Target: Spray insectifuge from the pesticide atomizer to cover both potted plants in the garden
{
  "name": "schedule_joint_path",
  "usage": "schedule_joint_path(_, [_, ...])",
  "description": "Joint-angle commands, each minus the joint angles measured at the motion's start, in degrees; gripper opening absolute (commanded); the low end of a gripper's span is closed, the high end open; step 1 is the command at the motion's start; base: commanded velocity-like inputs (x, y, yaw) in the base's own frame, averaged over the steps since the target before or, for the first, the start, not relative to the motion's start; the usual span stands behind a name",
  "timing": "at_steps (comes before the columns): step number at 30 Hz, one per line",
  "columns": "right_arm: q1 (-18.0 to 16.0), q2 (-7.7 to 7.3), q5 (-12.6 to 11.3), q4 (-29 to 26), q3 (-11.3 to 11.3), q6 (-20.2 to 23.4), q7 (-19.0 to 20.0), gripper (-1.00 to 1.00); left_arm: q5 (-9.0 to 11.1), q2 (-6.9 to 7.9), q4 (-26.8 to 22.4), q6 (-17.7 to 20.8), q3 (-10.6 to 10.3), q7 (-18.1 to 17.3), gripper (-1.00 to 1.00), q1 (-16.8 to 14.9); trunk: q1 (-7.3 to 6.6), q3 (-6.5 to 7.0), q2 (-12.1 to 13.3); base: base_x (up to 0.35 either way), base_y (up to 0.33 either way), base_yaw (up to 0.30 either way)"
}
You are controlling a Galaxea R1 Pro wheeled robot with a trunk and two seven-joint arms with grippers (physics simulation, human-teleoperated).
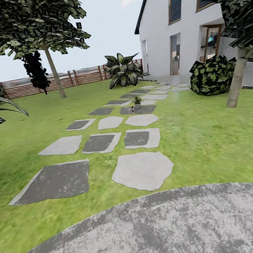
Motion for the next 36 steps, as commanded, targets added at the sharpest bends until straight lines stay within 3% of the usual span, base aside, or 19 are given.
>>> schedule_joint_path(1, [0.0, -0.01, 0.1, 0.1, 0.1, -0.2, 0.0, 1.0, -0.1, -0.02, 0.1, -0.2, 0.1, 0.0, 1.0, 0.0, -0.01, -0.05, 0.0, 0.0, 0.0, 0.001])
schedule_joint_path(3, [0.0, 0.03, 0.2, 0.1, 0.1, -0.2, 0.0, 1.0, -0.1, -0.06, 0.2, -0.2, 0.0, 0.0, 1.0, 0.2, -0.01, -0.05, 0.0, 0.0, 0.0, 0.0])
schedule_joint_path(4, [0.0, 0.07, 2.1, 0.2, 0.1, -0.2, 0.0, 1.0, -0.1, -0.08, 0.2, -0.1, -0.1, 0.0, 1.0, 0.4, -0.01, -0.05, 0.0, 0.291, 0.0, 0.0])
schedule_joint_path(6, [0.0, 0.07, 2.4, 0.3, 0.0, -0.2, 0.0, 1.0, -0.2, -0.1, 0.3, -0.2, -0.1, 0.0, 1.0, 0.4, -0.01, -0.05, 0.0, 0.312, 0.0, 0.0])
schedule_joint_path(27, [0.0, 0.25, 2.6, 2.8, 0.0, -0.3, -0.2, 1.0, -0.4, 0.07, 0.3, -0.2, -0.1, -0.6, 1.0, 0.3, -0.01, -0.06, 0.0, 0.335, 0.0, 0.0])
schedule_joint_path(36, [0.0, 0.42, 2.6, 2.8, 0.0, -0.2, 0.0, 1.0, -0.4, -0.01, 0.3, -0.2, -0.1, -0.6, 1.0, 0.4, -0.01, -0.71, 0.0, 0.337, 0.0, 0.0])
